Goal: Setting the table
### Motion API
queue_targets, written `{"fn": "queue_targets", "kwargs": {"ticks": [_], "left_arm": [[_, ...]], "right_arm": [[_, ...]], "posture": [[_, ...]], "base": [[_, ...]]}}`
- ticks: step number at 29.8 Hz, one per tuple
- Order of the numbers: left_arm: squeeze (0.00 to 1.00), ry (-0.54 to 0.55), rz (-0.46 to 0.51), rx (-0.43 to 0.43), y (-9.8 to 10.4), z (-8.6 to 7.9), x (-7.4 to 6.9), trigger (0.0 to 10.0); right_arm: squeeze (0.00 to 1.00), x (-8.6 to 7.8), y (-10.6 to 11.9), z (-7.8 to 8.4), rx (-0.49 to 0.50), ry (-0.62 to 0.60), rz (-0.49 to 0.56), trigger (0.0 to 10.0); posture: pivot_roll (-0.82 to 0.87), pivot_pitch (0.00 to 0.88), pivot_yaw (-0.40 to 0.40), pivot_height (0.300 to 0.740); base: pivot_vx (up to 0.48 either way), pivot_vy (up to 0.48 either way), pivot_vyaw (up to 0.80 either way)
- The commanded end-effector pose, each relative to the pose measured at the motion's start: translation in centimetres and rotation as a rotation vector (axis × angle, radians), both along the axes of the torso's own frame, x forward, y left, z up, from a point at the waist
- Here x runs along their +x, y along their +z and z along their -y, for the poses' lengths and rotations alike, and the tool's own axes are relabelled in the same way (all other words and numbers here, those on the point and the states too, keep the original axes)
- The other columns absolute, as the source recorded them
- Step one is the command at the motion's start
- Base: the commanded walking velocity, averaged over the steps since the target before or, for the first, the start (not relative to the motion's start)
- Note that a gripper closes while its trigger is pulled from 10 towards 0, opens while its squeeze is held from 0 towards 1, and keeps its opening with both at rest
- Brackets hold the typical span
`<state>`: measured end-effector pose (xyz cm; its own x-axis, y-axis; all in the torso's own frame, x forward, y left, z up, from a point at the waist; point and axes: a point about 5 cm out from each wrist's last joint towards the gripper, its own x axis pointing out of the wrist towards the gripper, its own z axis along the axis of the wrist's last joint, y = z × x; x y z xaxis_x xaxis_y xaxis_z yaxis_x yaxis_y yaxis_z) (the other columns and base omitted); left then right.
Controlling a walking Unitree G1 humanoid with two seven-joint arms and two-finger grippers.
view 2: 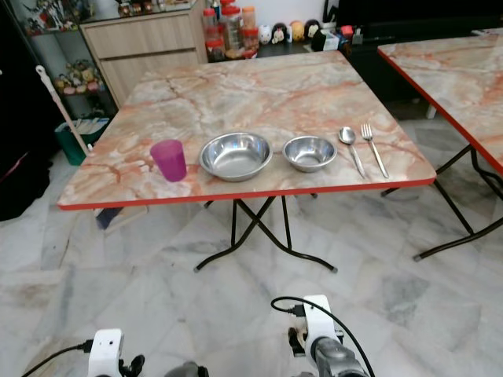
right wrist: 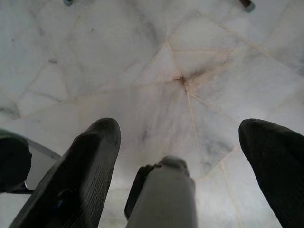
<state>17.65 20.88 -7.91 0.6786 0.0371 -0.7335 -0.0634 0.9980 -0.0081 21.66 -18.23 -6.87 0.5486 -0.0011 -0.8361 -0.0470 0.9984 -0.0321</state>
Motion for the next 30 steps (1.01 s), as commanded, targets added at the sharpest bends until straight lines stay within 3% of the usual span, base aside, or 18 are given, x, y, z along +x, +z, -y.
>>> {"fn": "queue_targets", "kwargs": {"ticks": [1, 19, 30], "left_arm": [[0.0, 0.002, -0.003, 0.007, 0.12, -0.57, 0.06, 10.0], [0.0, -0.003, -0.003, 0.006, 0.13, -0.55, 0.09, 10.0], [0.0, -0.002, -0.001, 0.001, 0.15, -0.49, 0.16, 10.0]], "right_arm": [[0.0, 0.29, 0.16, -0.15, 0.012, -0.012, 0.01, 10.0], [0.0, 0.29, 0.15, -0.16, 0.017, -0.029, 0.013, 10.0], [0.0, 0.33, 0.18, -0.24, 0.036, -0.027, 0.016, 10.0]], "posture": [[-0.08, 0.006, 0.096, 0.74], [-0.08, 0.007, 0.097, 0.74], [-0.07, 0.005, 0.094, 0.74]], "base": [[0.0, 0.0, 0.0], [0.0, 0.0, 0.0], [0.284, 0.0, 0.0]]}}
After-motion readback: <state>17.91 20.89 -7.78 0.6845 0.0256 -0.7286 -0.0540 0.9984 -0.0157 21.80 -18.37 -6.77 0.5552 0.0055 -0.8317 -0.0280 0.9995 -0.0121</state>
